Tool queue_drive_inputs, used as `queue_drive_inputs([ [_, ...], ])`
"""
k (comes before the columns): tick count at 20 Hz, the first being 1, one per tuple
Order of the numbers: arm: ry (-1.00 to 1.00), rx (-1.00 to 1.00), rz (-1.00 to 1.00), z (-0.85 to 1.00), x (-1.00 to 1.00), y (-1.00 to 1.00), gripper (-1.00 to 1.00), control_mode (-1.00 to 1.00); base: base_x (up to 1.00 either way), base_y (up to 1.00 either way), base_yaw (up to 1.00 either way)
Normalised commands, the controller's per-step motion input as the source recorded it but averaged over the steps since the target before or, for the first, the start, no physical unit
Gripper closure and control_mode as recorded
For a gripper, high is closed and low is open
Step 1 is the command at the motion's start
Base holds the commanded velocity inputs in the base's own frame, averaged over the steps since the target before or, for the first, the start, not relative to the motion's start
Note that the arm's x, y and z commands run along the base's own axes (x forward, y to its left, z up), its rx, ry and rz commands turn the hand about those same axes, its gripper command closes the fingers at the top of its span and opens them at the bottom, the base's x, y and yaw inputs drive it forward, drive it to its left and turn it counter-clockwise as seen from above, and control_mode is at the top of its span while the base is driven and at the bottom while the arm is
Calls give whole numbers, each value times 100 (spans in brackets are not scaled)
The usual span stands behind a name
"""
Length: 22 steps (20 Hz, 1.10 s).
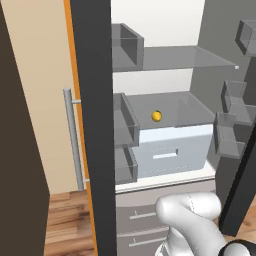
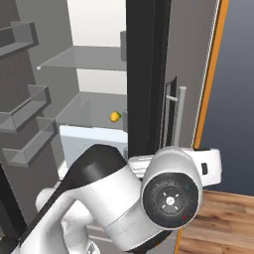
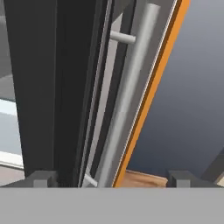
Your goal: Retrieve a lemon from the fridge and place it on the cutting board with the fish.
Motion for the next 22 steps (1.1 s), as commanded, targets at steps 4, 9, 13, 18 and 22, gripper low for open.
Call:
queue_drive_inputs([
  [4,0,-23,-9,12,-66,63,-100,-100,0,0,0],
  [9,13,-21,-9,21,-48,80,-100,-100,0,0,0],
  [13,32,-26,-2,19,-4,99,-100,-100,0,0,0],
  [18,27,-25,0,3,2,81,-100,-100,0,0,0],
  [22,14,-24,0,-2,10,72,-100,-100,0,0,0],
])
